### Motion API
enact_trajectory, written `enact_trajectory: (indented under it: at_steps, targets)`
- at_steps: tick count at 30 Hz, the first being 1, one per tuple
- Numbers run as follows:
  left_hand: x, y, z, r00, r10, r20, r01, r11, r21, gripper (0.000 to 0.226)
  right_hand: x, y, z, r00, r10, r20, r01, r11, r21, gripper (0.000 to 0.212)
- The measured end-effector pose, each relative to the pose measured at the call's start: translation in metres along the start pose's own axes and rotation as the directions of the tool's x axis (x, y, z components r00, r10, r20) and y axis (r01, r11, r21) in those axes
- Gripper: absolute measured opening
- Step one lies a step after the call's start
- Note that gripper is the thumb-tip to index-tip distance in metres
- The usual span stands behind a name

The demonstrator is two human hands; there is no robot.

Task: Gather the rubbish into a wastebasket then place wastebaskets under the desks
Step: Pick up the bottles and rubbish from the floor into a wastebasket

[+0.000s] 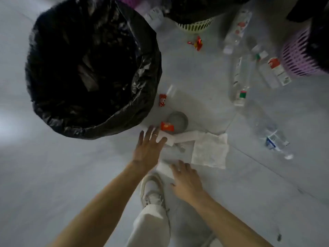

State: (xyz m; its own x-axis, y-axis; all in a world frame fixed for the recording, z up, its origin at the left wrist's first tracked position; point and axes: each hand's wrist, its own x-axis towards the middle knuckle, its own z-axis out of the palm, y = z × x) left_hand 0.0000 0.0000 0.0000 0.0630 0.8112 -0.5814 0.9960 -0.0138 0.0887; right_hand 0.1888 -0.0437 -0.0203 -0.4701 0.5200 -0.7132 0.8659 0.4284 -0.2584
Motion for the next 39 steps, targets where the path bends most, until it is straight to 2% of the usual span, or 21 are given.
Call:
enact_trajectory:
  at_steps: [1, 2, 3, 5, 7, 9, 11, 13, 15, 18, 21, 24, 26, 27, 28, 30, 32, 34, 35, 37, 39]
  targets:
    - [0.002, -0.001, 0.005, 0.999, 0.041, -0.029, -0.04, 0.999, 0.028, 0.055, 0.009, -0.001, 0.005, 0.999, -0.04, -0.011, 0.04, 0.999, 0.018, 0.066]
    - [0.005, -0.003, 0.011, 0.995, 0.064, -0.082, -0.063, 0.998, 0.015, 0.055, 0.016, 0.004, 0.012, 0.998, -0.039, -0.053, 0.036, 0.998, -0.056, 0.063]
    - [0.01, -0.006, 0.018, 0.986, 0.115, -0.119, -0.11, 0.993, 0.045, 0.057, 0.024, 0.008, 0.016, 0.997, -0.067, -0.036, 0.063, 0.992, -0.105, 0.059]
    - [0.015, -0.012, 0.019, 0.967, 0.188, -0.174, -0.172, 0.98, 0.103, 0.061, 0.04, 0.017, 0.0, 0.993, -0.115, 0.002, 0.115, 0.99, -0.083, 0.056]
    - [0.013, -0.011, 0.02, 0.946, 0.226, -0.233, -0.197, 0.97, 0.139, 0.064, 0.045, 0.022, -0.014, 0.987, -0.15, 0.055, 0.155, 0.983, -0.099, 0.06]
    - [0.011, -0.009, 0.007, 0.959, 0.227, -0.168, -0.217, 0.973, 0.074, 0.063, 0.051, 0.024, -0.038, 0.989, -0.076, 0.129, 0.082, 0.996, -0.045, 0.069]
    - [-0.001, -0.004, -0.01, 0.967, 0.171, -0.189, -0.173, 0.985, 0.003, 0.059, 0.047, 0.025, -0.069, 0.963, -0.038, 0.268, 0.03, 0.999, 0.033, 0.07]
    - [-0.018, 0.004, -0.034, 0.97, 0.112, -0.218, -0.13, 0.989, -0.071, 0.053, 0.037, 0.025, -0.107, 0.933, -0.038, 0.358, -0.007, 0.992, 0.123, 0.049]
    - [-0.04, 0.011, -0.062, 0.953, 0.051, -0.299, -0.097, 0.986, -0.138, 0.046, 0.021, 0.024, -0.148, 0.937, -0.033, 0.347, -0.051, 0.971, 0.232, 0.028]
    - [-0.069, 0.011, -0.112, 0.893, -0.01, -0.45, -0.091, 0.975, -0.201, 0.044, -0.004, 0.02, -0.218, 0.987, -0.044, 0.157, -0.001, 0.961, 0.276, 0.02]
    - [-0.099, -0.001, -0.167, 0.718, -0.057, -0.694, -0.125, 0.97, -0.209, 0.043, -0.026, 0.013, -0.278, 0.983, -0.131, -0.128, 0.166, 0.932, 0.321, 0.018]
    - [-0.119, -0.026, -0.216, 0.488, -0.261, -0.833, -0.115, 0.927, -0.357, 0.041, -0.046, -0.005, -0.315, 0.887, -0.147, -0.437, 0.369, 0.796, 0.481, 0.02]
    - [-0.124, -0.049, -0.232, 0.379, -0.464, -0.801, -0.041, 0.856, -0.516, 0.038, -0.051, -0.025, -0.326, 0.804, -0.118, -0.583, 0.496, 0.673, 0.548, 0.017]
    - [-0.124, -0.062, -0.234, 0.363, -0.559, -0.745, 0.017, 0.804, -0.595, 0.037, -0.051, -0.037, -0.328, 0.786, -0.112, -0.608, 0.53, 0.629, 0.569, 0.017]
    - [-0.121, -0.074, -0.233, 0.376, -0.634, -0.676, 0.076, 0.748, -0.66, 0.036, -0.045, -0.049, -0.33, 0.782, -0.115, -0.613, 0.544, 0.606, 0.581, 0.019]
    - [-0.112, -0.095, -0.222, 0.462, -0.704, -0.54, 0.162, 0.665, -0.729, 0.04, -0.029, -0.067, -0.33, 0.804, -0.146, -0.576, 0.536, 0.597, 0.597, 0.029]
    - [-0.104, -0.104, -0.206, 0.568, -0.681, -0.462, 0.219, 0.666, -0.713, 0.048, -0.011, -0.074, -0.324, 0.844, -0.16, -0.512, 0.495, 0.6, 0.629, 0.04]
    - [-0.099, -0.102, -0.193, 0.619, -0.633, -0.465, 0.231, 0.712, -0.663, 0.049, -0.005, -0.069, -0.312, 0.859, -0.124, -0.497, 0.46, 0.611, 0.644, 0.037]
    - [-0.099, -0.098, -0.187, 0.618, -0.611, -0.495, 0.218, 0.738, -0.638, 0.047, -0.005, -0.064, -0.304, 0.86, -0.096, -0.501, 0.448, 0.611, 0.652, 0.03]
    - [-0.102, -0.082, -0.175, 0.571, -0.526, -0.63, 0.167, 0.826, -0.539, 0.04, -0.007, -0.051, -0.287, 0.855, -0.038, -0.517, 0.43, 0.609, 0.667, 0.017]
    - [-0.103, -0.054, -0.154, 0.523, -0.367, -0.769, 0.049, 0.914, -0.403, 0.032, -0.008, -0.031, -0.259, 0.853, 0.024, -0.521, 0.396, 0.619, 0.678, 0.012]
